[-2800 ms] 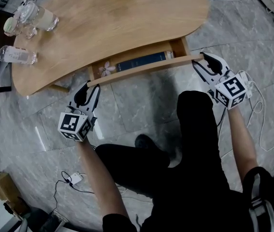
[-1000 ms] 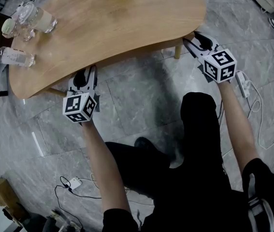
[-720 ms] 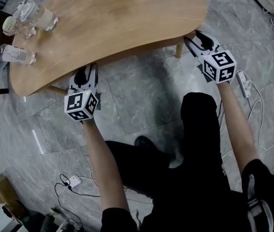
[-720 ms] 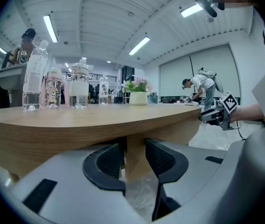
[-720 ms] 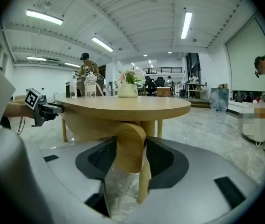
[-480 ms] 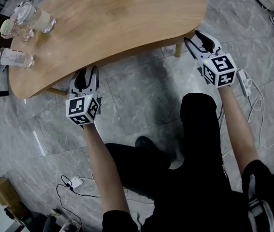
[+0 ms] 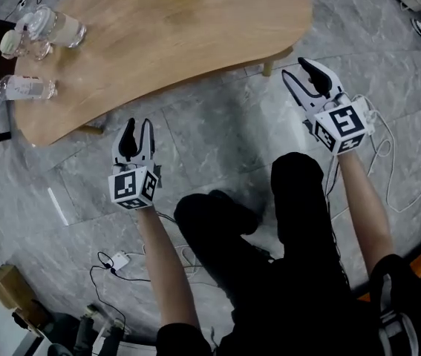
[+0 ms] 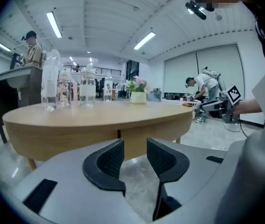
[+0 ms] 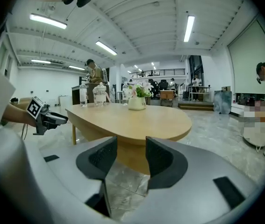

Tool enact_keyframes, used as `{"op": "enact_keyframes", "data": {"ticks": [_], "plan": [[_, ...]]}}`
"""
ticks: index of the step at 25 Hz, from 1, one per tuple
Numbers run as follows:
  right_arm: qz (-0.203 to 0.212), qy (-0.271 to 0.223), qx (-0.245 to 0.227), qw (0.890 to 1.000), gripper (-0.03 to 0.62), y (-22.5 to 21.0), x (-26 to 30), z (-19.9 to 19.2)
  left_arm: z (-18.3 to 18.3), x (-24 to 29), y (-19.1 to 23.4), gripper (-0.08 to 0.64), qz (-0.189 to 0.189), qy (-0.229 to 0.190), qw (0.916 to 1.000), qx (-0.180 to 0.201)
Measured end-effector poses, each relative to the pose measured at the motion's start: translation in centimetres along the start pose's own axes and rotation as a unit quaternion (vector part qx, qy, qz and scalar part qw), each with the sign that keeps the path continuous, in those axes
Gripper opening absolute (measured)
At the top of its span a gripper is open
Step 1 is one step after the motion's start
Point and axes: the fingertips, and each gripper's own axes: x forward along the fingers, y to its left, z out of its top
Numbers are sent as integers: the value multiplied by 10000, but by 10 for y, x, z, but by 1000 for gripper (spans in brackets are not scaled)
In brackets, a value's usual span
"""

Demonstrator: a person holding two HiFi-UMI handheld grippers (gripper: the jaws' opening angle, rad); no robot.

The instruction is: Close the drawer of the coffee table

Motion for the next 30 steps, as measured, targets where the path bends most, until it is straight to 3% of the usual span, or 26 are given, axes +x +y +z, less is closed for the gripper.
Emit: {"op": "enact_keyframes", "data": {"ticks": [5,10,16,21,25,30], "plan": [[252,79,-53,9996,181,11,-44,85,96,-63,-24,144,48,-93,9999,-48],[491,30,136,9987,181,19,-100,190,195,-141,-64,144,198,49,9993,302],[818,-46,45,9966,179,32,-174,317,329,-230,-102,143,405,-279,9985,-247],[975,-97,-13,9952,178,38,-233,408,430,-287,-120,143,539,-387,9973,-304],[986,-117,79,9950,162,42,-279,463,493,-323,-141,139,525,-524,9966,-361],[1051,-238,179,9940,148,53,-329,512,544,-360,-171,118,486,-640,9965,-247]]}}
